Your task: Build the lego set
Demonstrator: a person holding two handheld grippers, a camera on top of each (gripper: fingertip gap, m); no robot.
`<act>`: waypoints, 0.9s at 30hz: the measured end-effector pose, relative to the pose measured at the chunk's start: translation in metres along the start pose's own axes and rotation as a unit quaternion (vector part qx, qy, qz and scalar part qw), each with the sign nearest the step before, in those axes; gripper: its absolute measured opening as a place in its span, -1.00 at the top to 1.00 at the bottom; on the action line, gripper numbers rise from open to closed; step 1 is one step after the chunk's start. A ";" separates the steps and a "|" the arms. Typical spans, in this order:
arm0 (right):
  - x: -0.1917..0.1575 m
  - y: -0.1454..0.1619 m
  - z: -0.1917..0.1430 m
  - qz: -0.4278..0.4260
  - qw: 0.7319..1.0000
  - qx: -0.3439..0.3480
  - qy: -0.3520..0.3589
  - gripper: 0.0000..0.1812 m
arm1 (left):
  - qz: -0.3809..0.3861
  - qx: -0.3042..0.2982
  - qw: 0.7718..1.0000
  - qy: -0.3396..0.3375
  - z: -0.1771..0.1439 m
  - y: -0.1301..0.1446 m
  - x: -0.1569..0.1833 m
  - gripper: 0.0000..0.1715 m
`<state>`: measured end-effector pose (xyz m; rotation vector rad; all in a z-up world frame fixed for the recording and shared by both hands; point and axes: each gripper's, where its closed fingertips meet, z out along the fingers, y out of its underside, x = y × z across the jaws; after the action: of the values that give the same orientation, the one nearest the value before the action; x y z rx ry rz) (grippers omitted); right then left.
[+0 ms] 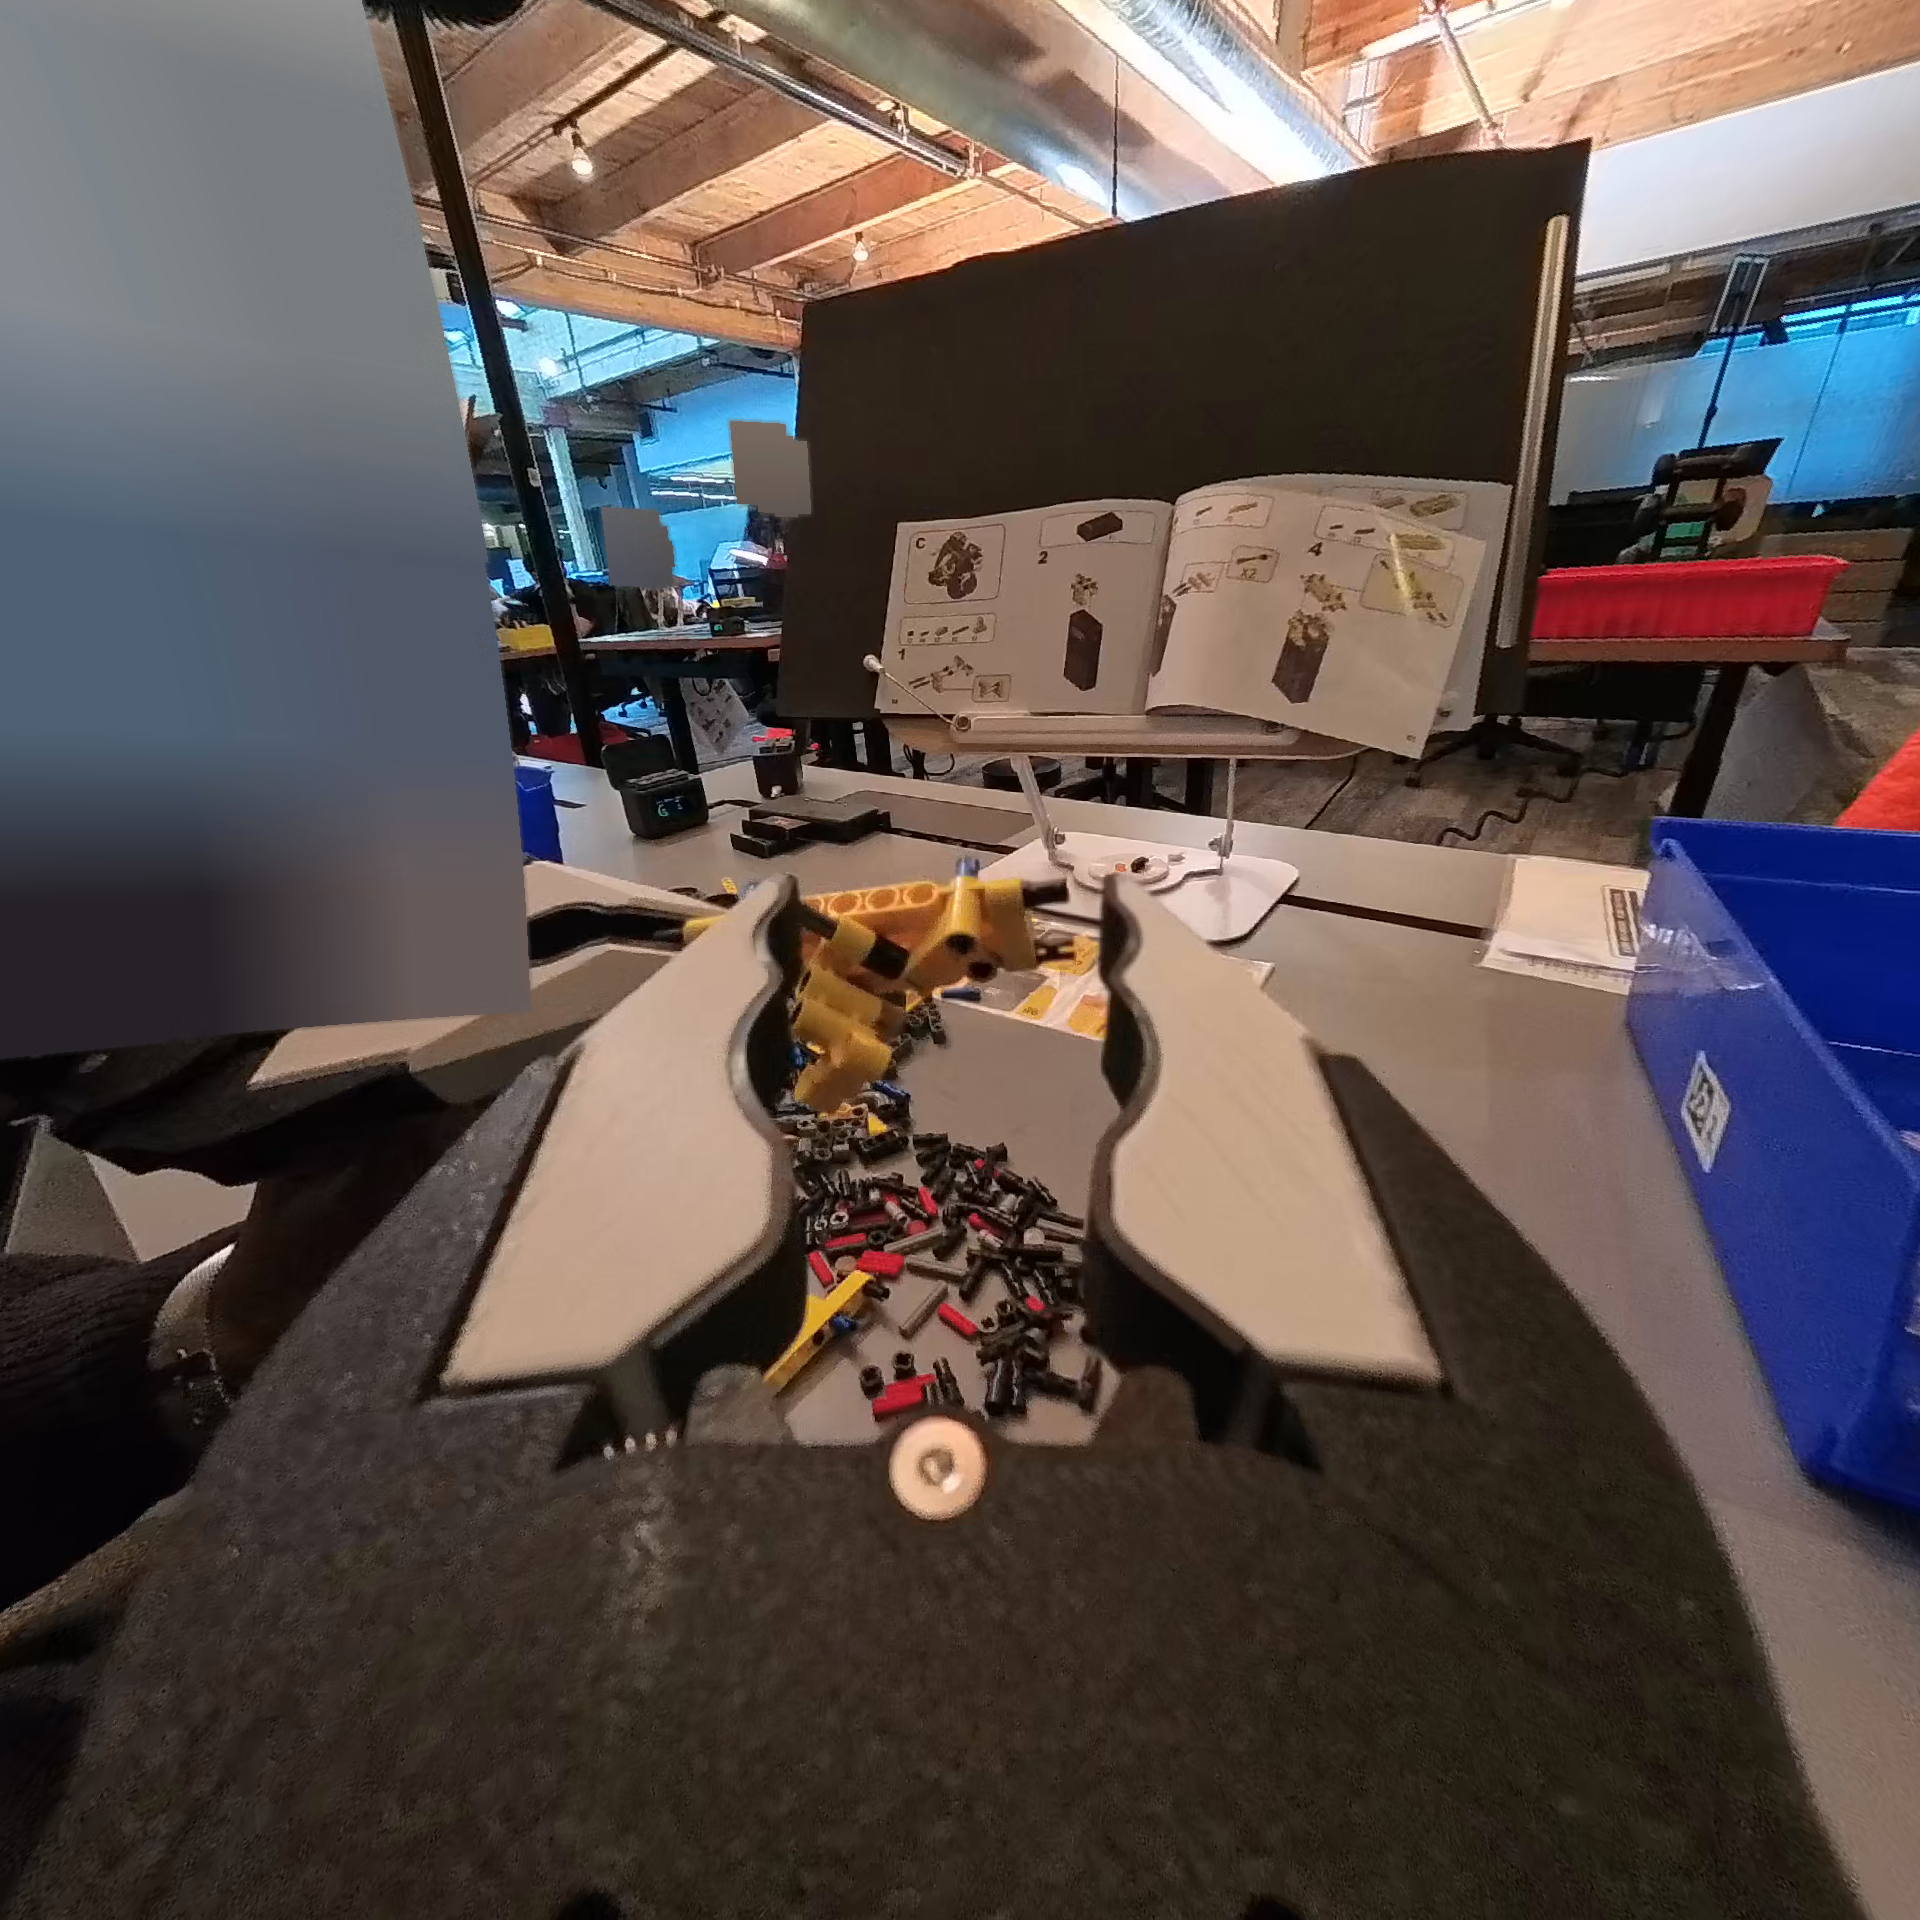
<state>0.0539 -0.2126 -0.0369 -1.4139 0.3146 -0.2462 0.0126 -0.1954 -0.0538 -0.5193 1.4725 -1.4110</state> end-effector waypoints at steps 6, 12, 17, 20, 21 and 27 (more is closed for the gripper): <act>-0.001 -0.005 -0.003 0.012 1.000 0.013 -0.015 0.36 | -0.025 0.001 1.000 0.001 0.000 0.001 -0.005 0.93; 0.000 -0.003 -0.003 0.020 0.999 0.005 -0.029 0.38 | -0.047 0.002 0.999 0.000 -0.001 0.002 -0.009 0.93; 0.004 0.002 -0.004 0.084 0.994 0.004 -0.066 0.64 | -0.043 0.005 0.999 -0.004 -0.002 0.001 -0.010 0.93; 0.003 0.006 -0.003 0.139 0.986 0.005 -0.097 0.67 | -0.035 0.004 0.999 -0.005 -0.001 0.001 -0.009 0.93; 0.002 0.007 -0.002 0.155 0.982 0.005 -0.107 0.67 | -0.033 0.004 0.999 -0.005 -0.001 0.001 -0.008 0.93; -0.005 0.012 -0.001 0.220 0.963 0.005 -0.154 0.79 | -0.025 -0.001 1.000 0.001 0.000 0.002 -0.004 0.92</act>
<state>0.0490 -0.2101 -0.0480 -1.3106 0.3587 0.3346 0.0149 -0.1913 -0.0541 -0.5592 1.4716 -1.4487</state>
